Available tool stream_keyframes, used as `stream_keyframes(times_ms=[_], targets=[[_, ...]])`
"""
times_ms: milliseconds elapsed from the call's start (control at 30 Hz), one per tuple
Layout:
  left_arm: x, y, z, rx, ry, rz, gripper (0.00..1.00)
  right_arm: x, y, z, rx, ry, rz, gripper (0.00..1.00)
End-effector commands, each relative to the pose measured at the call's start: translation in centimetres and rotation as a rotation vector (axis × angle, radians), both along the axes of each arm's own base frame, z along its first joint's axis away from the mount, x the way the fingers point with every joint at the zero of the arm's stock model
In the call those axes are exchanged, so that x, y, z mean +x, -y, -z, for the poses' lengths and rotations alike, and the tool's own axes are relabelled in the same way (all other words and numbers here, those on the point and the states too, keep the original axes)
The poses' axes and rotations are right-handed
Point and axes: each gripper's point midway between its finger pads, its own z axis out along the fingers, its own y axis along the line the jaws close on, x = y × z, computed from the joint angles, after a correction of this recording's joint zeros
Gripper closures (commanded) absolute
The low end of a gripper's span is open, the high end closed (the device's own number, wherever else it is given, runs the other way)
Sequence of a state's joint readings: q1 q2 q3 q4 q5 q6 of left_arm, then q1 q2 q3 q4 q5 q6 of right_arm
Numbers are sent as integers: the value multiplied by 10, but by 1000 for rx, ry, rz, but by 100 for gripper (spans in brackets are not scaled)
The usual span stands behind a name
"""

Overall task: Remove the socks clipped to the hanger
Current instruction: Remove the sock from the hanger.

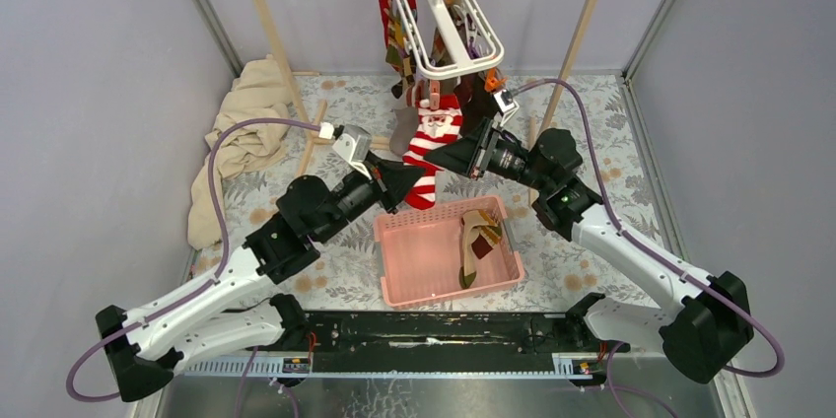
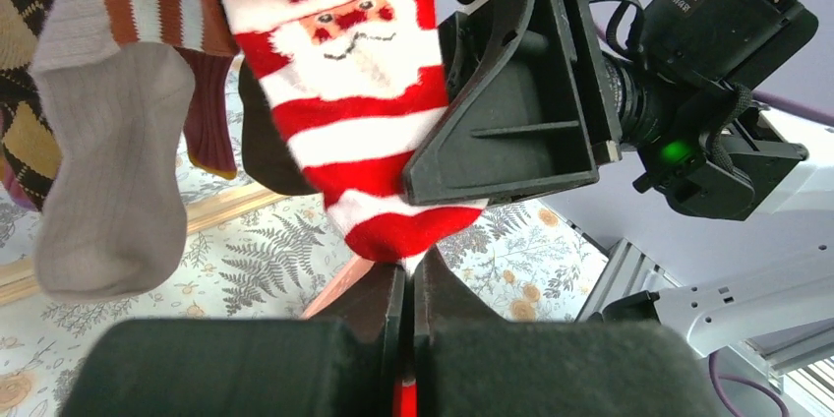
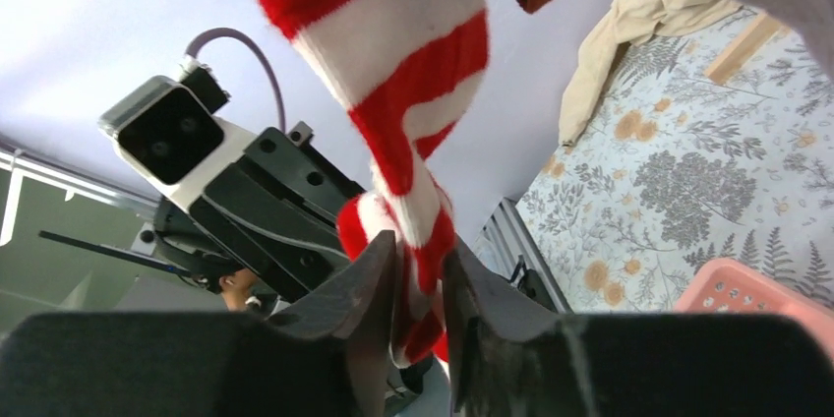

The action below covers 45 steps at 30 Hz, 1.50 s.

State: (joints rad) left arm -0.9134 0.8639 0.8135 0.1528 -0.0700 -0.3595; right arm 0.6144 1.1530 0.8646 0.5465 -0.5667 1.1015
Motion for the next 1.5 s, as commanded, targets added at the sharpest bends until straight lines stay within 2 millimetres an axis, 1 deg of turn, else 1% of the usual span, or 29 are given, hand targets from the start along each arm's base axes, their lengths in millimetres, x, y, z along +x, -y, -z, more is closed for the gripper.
stream_keyframes(times_ms=[0, 133, 200, 300, 333, 367, 500, 633, 667, 833, 1000, 1167, 1233, 1367, 1467], targets=[[-4, -13, -23, 8, 11, -14, 100, -2, 9, -24, -13, 116, 41, 61], [-7, -22, -30, 60, -21, -20, 100, 1, 18, -18, -102, 179, 101, 39], [-8, -25, -35, 87, -32, -20, 100, 4, 24, -20, -149, 235, 141, 33], [-9, -28, -43, 116, -47, -13, 100, 7, 32, -29, -203, 329, 193, 30], [-9, -29, -44, 130, -59, -11, 99, 7, 35, -35, -211, 366, 206, 29], [-9, -30, -49, 133, -63, -9, 99, 6, 38, -41, -217, 404, 220, 29], [-6, -33, -54, 160, -93, -16, 96, 4, 49, -69, -226, 549, 275, 28], [1, -37, -55, 175, -113, -15, 94, 5, 53, -93, -227, 638, 312, 28], [5, -41, -56, 173, -119, -25, 94, 6, 53, -97, -228, 652, 318, 28], [22, -54, -49, 155, -168, -33, 94, 16, 45, -112, -241, 704, 348, 28], [30, -60, -45, 140, -199, -9, 95, 25, 27, -115, -296, 761, 386, 28], [28, -63, -49, 139, -203, 11, 95, 27, -1, -110, -397, 843, 417, 29], [28, -64, -49, 144, -203, 11, 95, 31, -9, -106, -426, 866, 433, 29], [25, -65, -49, 145, -210, 21, 95, 41, -13, -99, -474, 896, 501, 29], [22, -65, -47, 142, -216, 28, 95, 49, -11, -97, -497, 905, 545, 29]])
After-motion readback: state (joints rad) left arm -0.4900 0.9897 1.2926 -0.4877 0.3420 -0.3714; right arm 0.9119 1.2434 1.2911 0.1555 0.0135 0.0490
